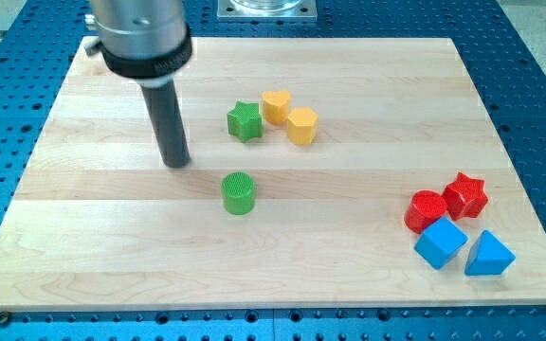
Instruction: Slightly push the green star vertically top to the green circle
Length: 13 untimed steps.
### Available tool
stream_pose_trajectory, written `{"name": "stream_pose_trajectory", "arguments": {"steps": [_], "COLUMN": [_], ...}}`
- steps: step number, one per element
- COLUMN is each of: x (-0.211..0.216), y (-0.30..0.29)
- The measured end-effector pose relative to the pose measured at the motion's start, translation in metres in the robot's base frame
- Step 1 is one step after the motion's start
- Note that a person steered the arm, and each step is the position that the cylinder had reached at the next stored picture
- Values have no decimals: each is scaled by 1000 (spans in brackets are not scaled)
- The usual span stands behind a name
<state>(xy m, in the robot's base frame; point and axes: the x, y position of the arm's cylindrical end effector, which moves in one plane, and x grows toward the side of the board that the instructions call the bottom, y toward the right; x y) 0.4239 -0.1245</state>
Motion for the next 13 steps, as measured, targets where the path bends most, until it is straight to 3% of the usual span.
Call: {"name": "stream_pose_trajectory", "arguments": {"steps": [2, 4, 13], "x": [-101, -116, -37], "y": [2, 50, 66]}}
